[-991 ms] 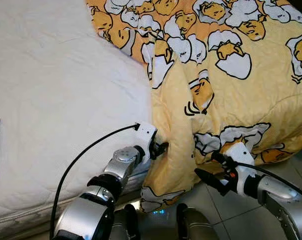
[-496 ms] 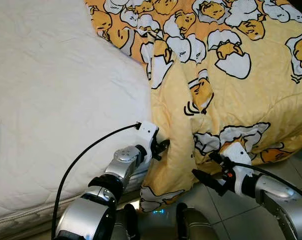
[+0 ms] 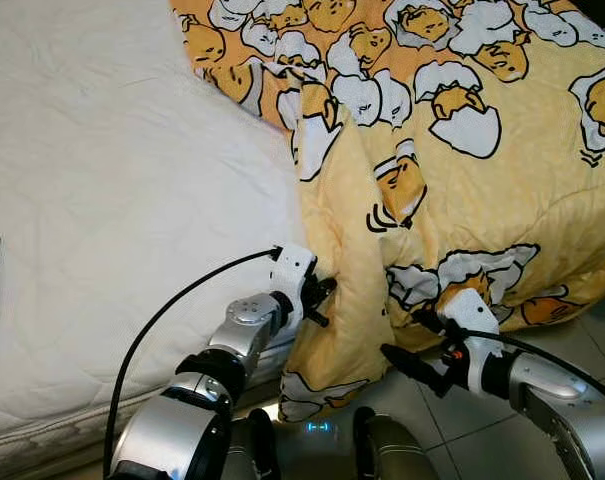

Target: Clean up the room

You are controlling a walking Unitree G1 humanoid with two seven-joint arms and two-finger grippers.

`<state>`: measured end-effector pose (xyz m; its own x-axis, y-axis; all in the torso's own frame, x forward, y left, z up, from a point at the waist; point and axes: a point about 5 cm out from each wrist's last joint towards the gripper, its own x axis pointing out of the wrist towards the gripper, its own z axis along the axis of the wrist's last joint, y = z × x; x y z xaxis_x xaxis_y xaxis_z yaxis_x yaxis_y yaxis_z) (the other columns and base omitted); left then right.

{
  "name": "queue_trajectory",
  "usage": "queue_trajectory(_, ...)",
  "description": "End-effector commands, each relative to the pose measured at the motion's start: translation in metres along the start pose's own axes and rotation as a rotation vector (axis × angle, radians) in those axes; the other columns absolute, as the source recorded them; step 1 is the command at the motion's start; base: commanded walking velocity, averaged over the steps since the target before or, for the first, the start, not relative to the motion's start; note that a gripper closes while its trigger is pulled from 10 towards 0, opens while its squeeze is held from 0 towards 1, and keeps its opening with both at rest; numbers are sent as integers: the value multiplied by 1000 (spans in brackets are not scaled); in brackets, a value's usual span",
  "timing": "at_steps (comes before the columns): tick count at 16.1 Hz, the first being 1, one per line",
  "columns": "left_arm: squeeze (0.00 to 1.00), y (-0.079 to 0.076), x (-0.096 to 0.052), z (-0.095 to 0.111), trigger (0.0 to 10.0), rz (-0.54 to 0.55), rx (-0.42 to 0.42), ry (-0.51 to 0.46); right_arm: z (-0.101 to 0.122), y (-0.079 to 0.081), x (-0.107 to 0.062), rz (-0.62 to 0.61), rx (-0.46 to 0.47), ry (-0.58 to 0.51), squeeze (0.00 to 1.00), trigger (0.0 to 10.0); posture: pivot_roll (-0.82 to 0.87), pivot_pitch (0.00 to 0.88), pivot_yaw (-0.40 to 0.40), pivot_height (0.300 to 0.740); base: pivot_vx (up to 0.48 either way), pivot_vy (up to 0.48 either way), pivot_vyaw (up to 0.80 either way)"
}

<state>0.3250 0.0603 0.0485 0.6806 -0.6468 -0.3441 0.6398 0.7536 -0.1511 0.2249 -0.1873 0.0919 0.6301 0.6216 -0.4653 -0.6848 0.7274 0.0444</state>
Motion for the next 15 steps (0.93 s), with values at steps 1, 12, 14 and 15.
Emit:
queue_trajectory(1,0,1,-4,-10,0,-6,-20,30,-1,1,1,3,8,-4,0,10000,-215,224,68,740,0,0,0)
queue_trajectory(12,0,9,-84,-29,0,47,135,-29,-3,8,0,35,3,-37,0,10000,-166,242,60,740,0,0,0)
queue_trajectory(14,0,-8,-98,-36,0,69,124,-3,-5,9,0,41,11,-33,0,10000,-154,249,48,740,0,0,0)
queue_trajectory(15,0,-12,-102,-37,0,77,135,8,-6,10,1,45,13,-31,0,10000,-147,254,40,740,0,0,0)
